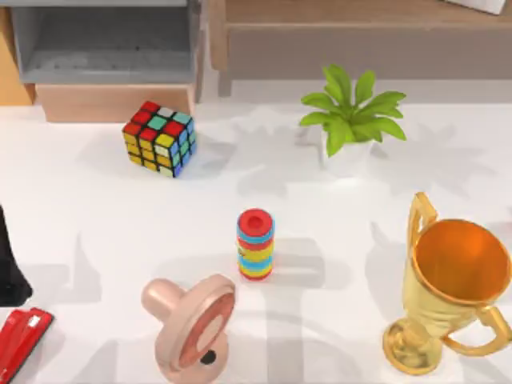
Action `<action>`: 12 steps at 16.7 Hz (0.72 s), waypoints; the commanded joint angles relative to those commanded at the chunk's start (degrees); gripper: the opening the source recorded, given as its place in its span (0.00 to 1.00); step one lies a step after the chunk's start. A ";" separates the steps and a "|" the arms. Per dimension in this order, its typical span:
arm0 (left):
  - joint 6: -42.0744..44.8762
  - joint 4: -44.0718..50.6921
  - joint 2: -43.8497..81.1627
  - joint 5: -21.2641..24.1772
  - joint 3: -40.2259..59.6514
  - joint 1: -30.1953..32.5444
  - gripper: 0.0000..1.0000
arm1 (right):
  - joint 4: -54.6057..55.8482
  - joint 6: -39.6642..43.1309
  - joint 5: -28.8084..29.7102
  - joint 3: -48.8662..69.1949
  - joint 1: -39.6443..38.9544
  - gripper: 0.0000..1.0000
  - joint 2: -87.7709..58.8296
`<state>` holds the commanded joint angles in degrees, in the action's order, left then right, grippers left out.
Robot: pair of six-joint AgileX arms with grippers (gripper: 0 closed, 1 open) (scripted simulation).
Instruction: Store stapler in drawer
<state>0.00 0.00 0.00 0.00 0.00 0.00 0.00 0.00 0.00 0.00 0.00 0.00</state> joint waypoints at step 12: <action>24.53 -13.84 29.23 5.93 12.09 -6.82 1.00 | 0.00 0.00 0.00 0.00 0.00 1.00 0.00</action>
<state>24.53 -13.84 29.23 5.93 12.09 -6.82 0.00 0.00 0.00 0.00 0.00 0.00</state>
